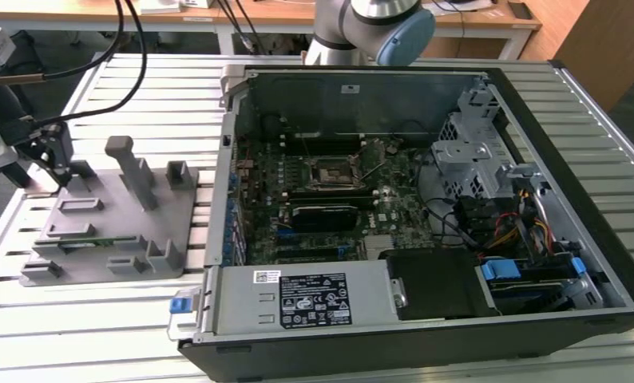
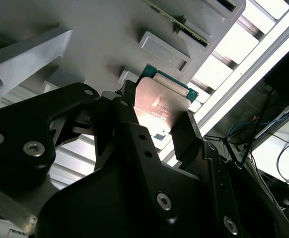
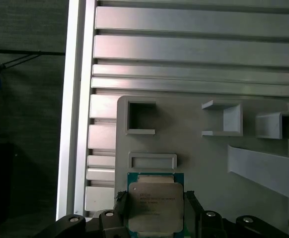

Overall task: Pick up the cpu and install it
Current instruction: 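Pick up the cpu and move it towards the insertion slot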

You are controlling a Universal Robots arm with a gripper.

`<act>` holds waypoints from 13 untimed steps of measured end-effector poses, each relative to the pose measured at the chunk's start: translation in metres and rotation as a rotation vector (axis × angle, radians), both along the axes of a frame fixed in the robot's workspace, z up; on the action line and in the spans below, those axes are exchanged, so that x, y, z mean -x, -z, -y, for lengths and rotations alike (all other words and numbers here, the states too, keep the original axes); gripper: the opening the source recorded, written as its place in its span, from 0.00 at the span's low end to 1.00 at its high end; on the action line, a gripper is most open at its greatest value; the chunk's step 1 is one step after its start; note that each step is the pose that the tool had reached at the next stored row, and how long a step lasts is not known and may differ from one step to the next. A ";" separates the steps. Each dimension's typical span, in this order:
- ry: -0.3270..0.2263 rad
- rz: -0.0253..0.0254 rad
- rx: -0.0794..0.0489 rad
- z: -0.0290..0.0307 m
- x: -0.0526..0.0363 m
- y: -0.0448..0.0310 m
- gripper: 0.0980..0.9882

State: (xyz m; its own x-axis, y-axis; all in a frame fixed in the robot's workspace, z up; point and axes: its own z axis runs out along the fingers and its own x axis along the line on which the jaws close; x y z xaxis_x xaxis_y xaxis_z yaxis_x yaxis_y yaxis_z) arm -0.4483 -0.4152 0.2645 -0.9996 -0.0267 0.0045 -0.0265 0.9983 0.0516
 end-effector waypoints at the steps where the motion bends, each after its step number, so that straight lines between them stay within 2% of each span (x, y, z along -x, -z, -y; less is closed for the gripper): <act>1: 0.000 0.0001 0.000 0.0000 0.0000 -0.0003 0.49; 13: 0.000 0.0000 0.000 0.0000 0.0000 -0.0026 0.49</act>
